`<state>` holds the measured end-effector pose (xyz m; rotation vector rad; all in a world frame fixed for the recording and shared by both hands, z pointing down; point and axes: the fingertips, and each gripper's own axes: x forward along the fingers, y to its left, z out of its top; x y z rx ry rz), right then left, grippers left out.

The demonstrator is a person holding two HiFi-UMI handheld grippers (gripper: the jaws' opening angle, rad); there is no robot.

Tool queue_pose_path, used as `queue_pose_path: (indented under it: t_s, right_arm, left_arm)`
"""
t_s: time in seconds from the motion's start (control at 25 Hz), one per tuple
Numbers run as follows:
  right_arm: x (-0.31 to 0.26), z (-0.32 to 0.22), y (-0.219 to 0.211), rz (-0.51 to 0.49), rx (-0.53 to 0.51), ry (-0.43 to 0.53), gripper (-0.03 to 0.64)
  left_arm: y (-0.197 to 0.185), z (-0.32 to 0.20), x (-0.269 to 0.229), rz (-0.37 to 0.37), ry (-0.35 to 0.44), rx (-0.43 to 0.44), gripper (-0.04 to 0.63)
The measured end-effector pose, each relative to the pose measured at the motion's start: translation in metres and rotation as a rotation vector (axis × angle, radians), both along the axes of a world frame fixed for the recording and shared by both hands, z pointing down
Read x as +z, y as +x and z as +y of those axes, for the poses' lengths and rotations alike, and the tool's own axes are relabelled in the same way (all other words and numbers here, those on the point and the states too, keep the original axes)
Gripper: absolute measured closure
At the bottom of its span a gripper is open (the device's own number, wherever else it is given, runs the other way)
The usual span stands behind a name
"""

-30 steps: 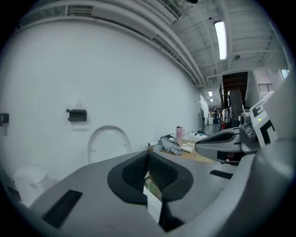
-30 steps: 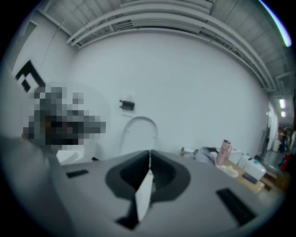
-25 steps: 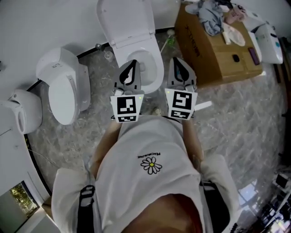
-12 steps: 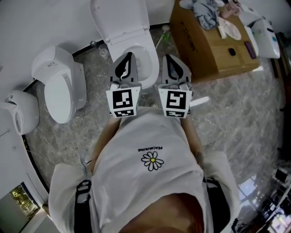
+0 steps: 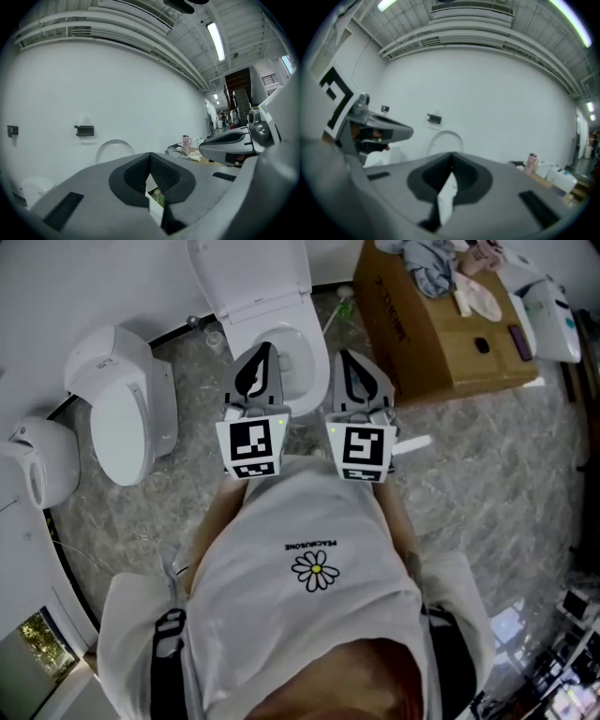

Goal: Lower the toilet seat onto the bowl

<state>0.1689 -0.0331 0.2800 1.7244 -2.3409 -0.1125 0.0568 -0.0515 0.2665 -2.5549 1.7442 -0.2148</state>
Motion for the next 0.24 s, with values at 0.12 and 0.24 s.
queue_pose_path:
  t_s: [0.12,0.24]
  right_arm:
    - [-0.0003,0.0003,-0.0043,-0.006,-0.008,0.006,0.586]
    - [0.0035,0.0017,-0.0073,-0.001,-0.013,0.003,0.586]
  left_arm:
    - [-0.0029,0.0005,-0.0002,-0.008,0.006,0.000,0.575]
    - [-0.0061,0.0028,-0.0011,-0.012,0.017,-0.005,0.577]
